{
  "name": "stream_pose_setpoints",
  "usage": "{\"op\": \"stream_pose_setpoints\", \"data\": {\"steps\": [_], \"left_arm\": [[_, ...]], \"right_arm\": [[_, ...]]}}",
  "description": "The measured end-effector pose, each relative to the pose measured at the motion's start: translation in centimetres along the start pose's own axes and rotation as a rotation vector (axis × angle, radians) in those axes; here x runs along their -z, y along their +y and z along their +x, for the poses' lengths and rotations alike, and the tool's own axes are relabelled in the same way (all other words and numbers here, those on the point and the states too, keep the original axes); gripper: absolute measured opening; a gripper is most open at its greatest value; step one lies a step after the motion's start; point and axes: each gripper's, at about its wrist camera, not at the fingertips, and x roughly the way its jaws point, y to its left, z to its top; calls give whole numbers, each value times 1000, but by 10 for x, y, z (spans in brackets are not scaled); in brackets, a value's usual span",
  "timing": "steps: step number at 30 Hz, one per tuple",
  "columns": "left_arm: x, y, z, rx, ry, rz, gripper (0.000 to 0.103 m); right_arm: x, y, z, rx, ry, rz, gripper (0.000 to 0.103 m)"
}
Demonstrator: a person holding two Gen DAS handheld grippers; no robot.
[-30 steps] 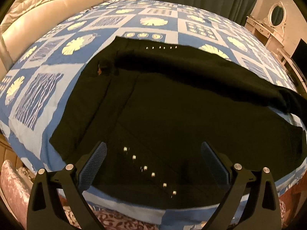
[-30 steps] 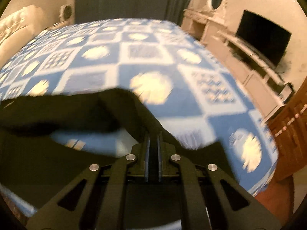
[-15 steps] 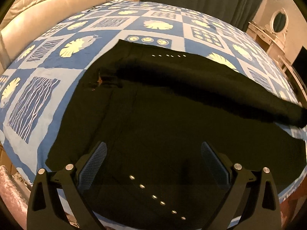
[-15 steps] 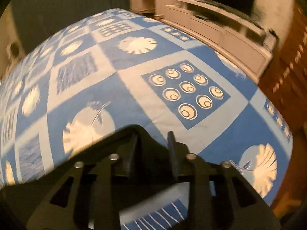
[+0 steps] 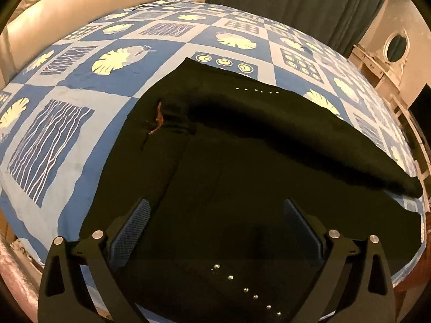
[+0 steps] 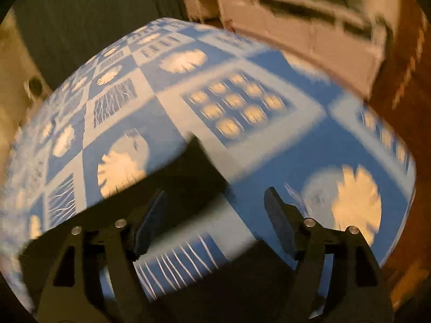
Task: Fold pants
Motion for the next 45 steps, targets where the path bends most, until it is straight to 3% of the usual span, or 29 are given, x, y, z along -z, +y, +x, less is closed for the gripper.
{"op": "stream_pose_setpoints", "data": {"steps": [5,9,13,14,15,17,20,24,27,30,32,35,38,45], "left_arm": [[3,-8,-5,38,-19,32,98],[5,-21,-6,28,-18,66,98],[9,-33,-4,0,-12,95,98],[10,-34,-5,-6,-13,101,98],[10,-35,-6,-12,-15,104,98],[11,-34,-8,-20,-23,105,98],[11,-31,-9,-24,-19,95,98],[12,-22,-11,-18,-7,64,98],[13,-7,-6,-50,22,19,98],[12,5,-2,-35,61,-11,98],[7,14,-2,-27,66,-22,98],[-7,24,-2,4,63,14,98],[-27,31,3,10,58,70,98],[-100,53,34,0,41,122,98]], "right_arm": [[44,-109,-27,-166,52,242,75],[84,-161,-22,-234,115,386,75],[105,-155,-14,-258,131,341,74],[105,-152,-13,-255,131,326,68],[106,-146,-12,-255,136,311,47],[109,-139,-6,-282,172,297,24],[112,-127,-5,-263,169,241,21],[117,-144,-15,-216,116,286,19],[124,-156,-12,-231,113,341,19],[125,-158,-18,-235,99,386,23],[123,-156,-29,-190,69,394,29],[115,-130,-56,-118,-16,297,56],[105,-75,-64,-155,-37,157,60],[114,95,-41,-337,58,-130,70]]}}
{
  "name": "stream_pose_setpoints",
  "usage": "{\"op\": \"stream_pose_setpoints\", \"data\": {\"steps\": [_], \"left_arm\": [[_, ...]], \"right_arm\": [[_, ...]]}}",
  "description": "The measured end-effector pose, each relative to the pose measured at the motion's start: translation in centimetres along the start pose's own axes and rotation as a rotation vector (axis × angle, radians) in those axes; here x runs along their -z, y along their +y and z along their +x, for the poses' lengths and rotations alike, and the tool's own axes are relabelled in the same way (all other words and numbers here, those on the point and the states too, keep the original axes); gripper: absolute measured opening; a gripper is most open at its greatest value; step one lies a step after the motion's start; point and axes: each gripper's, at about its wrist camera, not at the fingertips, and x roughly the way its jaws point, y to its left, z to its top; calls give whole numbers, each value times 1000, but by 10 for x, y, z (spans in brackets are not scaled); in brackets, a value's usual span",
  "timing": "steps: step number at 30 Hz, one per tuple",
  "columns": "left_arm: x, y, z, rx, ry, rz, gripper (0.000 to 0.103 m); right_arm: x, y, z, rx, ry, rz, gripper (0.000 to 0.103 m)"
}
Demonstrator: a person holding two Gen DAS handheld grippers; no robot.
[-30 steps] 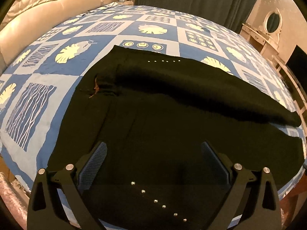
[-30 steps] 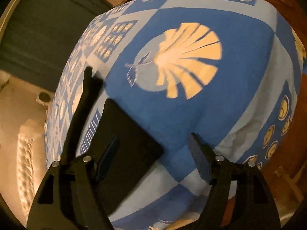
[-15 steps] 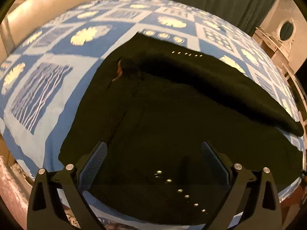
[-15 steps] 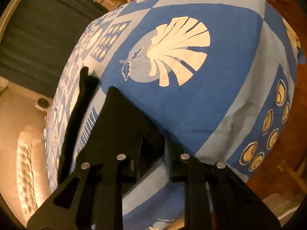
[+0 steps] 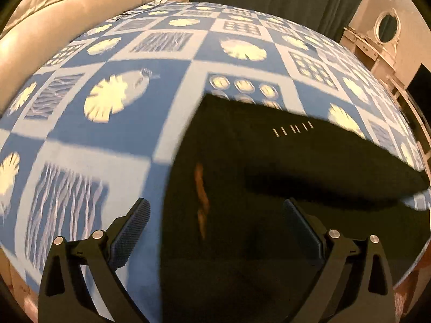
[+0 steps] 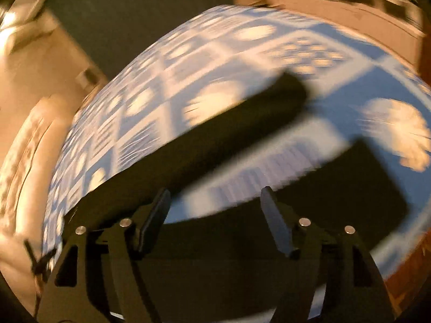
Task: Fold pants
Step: 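Grasp the pants edge with the left gripper while the right gripper holds its fabric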
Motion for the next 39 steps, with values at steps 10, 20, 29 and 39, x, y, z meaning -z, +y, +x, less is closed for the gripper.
{"op": "stream_pose_setpoints", "data": {"steps": [10,20,29,39], "left_arm": [[-80,25,96,38,129,55,98],[-88,21,118,28,137,107,98],[-105,17,125,64,74,139,98],[-106,-1,116,151,66,250,40]], "right_arm": [[26,155,87,-172,148,-217,71],[36,196,127,-216,220,-255,71],[37,218,159,-250,291,-267,71],[20,251,204,-271,373,-415,72]]}}
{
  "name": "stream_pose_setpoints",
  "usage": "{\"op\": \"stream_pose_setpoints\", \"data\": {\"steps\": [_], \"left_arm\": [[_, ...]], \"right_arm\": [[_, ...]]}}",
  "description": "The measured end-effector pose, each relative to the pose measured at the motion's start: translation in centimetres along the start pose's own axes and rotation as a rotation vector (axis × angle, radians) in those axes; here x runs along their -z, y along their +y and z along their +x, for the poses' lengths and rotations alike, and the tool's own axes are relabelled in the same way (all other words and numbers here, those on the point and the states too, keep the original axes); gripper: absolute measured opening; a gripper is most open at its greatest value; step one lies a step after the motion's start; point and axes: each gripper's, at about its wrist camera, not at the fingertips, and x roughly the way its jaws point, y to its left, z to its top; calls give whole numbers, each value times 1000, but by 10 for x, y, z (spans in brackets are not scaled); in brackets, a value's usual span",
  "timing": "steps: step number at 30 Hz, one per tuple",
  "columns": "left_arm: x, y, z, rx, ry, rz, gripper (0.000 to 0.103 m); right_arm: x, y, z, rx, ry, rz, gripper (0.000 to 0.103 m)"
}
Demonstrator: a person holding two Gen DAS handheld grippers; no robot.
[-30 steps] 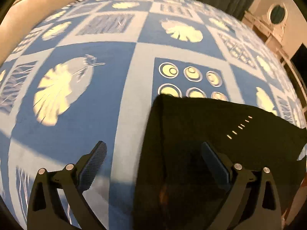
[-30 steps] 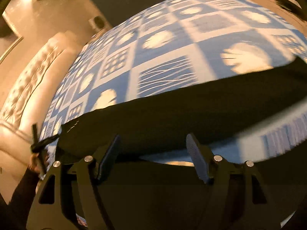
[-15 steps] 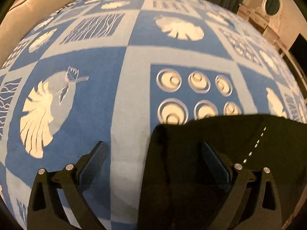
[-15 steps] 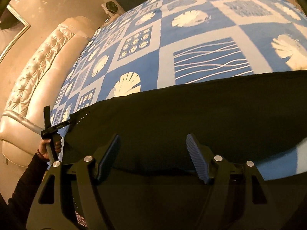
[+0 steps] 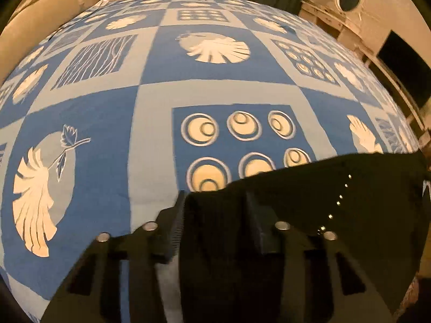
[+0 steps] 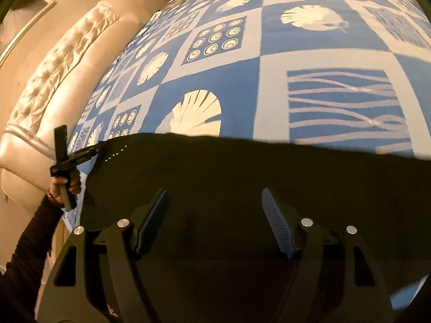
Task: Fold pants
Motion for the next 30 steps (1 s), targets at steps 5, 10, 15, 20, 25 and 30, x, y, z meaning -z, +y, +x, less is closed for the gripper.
{"op": "stream_pose_setpoints", "data": {"steps": [5,10,15,20,25,30], "left_arm": [[-1,0,-5,16,-19,-17,27],[0,5,-11,49,-39,-41,15],[1,6,-14,56,-40,-41,14],[2,4,-18,56,-54,-47,14],[5,0,-33,73,-87,-55,14],[17,-7,-77,124,-161,-60,14]], "right_arm": [[-28,10,30,71,59,-158,72],[-46,21,51,71,93,-270,86],[-51,27,76,104,170,-346,84],[-52,27,69,76,183,-307,11],[-34,46,39,96,95,-335,9],[-1,77,-13,93,-41,-391,8]]}}
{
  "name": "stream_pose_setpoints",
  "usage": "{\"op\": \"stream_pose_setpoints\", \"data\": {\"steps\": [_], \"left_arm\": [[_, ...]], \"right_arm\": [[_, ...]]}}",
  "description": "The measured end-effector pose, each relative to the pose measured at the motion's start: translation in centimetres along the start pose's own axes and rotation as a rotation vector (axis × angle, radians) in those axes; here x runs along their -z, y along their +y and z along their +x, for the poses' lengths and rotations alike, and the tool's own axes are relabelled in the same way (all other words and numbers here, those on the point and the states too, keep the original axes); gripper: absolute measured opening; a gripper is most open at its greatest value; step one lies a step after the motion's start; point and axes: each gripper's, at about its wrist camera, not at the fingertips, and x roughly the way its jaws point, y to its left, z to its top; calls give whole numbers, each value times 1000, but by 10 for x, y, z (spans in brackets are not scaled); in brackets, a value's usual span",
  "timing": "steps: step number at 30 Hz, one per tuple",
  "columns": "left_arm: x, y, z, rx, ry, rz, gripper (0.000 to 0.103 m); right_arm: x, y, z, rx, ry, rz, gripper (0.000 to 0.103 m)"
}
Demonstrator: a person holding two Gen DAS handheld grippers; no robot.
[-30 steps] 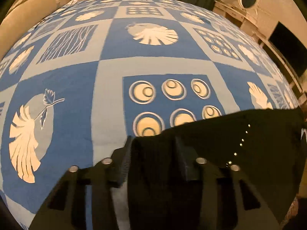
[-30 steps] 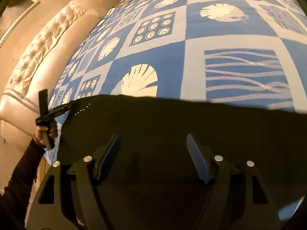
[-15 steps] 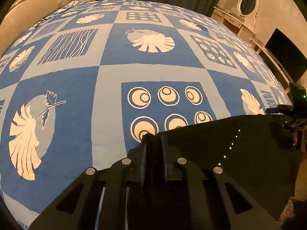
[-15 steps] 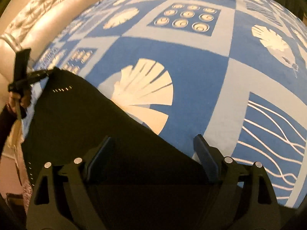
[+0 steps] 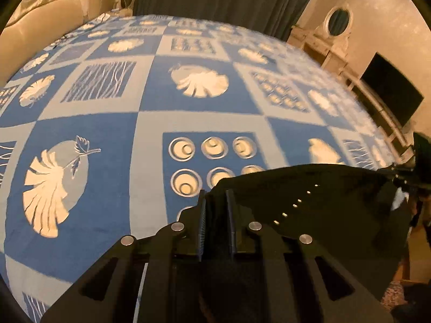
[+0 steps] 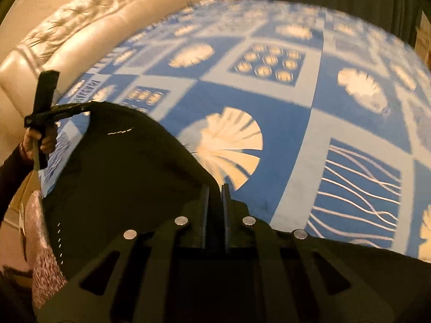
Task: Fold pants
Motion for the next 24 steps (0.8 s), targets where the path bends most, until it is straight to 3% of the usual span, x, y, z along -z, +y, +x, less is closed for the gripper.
{"op": "stream_pose_setpoints", "data": {"steps": [6,11,14,18,19,21,24], "left_arm": [[37,-19,-66,50,-74,-13,14],[95,-28,-110,86,-85,-83,14],[143,-34,-124,61,-51,-112,14],[195,-36,-118,-1,56,-159,15],[208,-34,-117,-6,84,-193,16],[223,-28,-124,-15,84,-261,17],[237,-27,-145,-14,33,-394,17]], "right_arm": [[56,59,-60,65,-89,-113,8],[115,101,-72,117,-89,-192,8],[151,113,-64,102,-44,-177,9],[190,123,-36,72,77,-145,15],[196,128,-37,76,77,-142,25],[201,130,-47,31,57,-86,55],[202,118,-69,-65,-5,85,62]]}}
